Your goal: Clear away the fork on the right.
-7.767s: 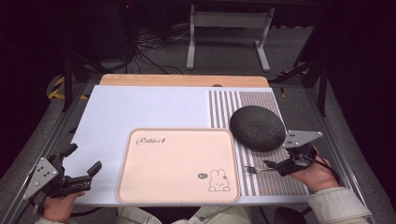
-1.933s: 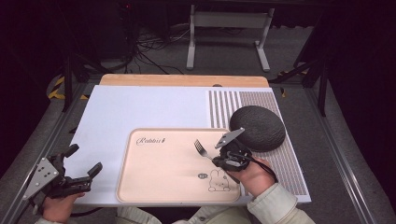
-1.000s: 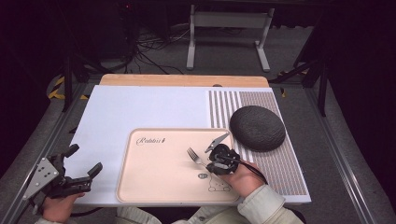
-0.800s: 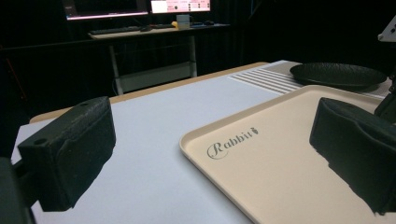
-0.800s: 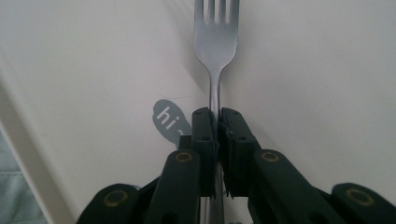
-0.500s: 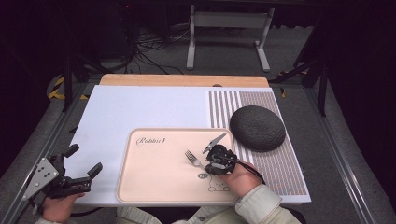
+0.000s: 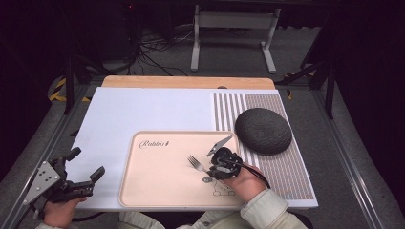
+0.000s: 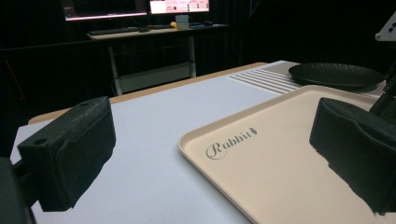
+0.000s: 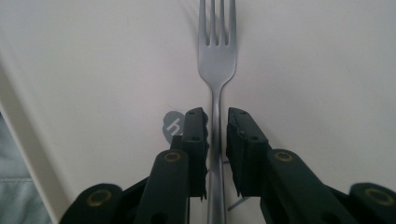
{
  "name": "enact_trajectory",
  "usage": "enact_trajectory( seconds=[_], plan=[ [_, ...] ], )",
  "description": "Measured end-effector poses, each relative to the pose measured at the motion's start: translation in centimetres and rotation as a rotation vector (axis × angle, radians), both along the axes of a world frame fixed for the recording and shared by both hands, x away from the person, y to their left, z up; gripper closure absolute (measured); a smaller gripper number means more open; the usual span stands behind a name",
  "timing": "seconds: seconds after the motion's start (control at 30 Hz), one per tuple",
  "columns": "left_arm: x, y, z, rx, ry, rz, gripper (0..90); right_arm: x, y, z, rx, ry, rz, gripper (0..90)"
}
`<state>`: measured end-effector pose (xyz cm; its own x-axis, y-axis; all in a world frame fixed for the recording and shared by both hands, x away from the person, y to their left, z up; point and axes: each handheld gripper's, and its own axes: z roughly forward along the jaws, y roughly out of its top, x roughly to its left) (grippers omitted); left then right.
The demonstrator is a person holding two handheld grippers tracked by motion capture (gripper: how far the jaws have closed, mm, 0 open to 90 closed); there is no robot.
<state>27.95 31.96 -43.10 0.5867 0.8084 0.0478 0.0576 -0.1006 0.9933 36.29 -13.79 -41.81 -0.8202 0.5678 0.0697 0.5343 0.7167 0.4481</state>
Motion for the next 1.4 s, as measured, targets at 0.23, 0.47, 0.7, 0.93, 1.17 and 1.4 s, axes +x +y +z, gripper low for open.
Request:
enact_trajectory(
  seconds=[0.23,0.47,0.7,0.93,1.17,1.4],
  plan=[
    [0.0,0.0,0.0,0.0,-0.001,0.0,1.0,-0.2,0.6,2.1,0.021,-0.053,0.067,90.0],
    [0.0,0.0,0.0,0.0,-0.001,-0.001,1.0,0.8,2.1,3.0,-0.007,-0.085,0.166,90.0],
    [0.0,0.0,0.0,0.004,0.0,-0.005,1.0,1.8,4.4,2.0,-0.031,-0.071,0.229,90.0],
    [0.0,0.0,0.0,0.004,0.002,-0.01,1.0,2.3,5.8,0.9,-0.058,-0.052,0.273,90.0],
    [0.0,0.0,0.0,0.003,0.003,-0.011,1.1,2.7,6.4,0.0,-0.084,-0.038,0.294,90.0],
    [0.0,-0.1,0.0,0.004,0.003,-0.012,1.1,2.9,6.7,-0.5,-0.107,-0.031,0.299,90.0]
  ],
)
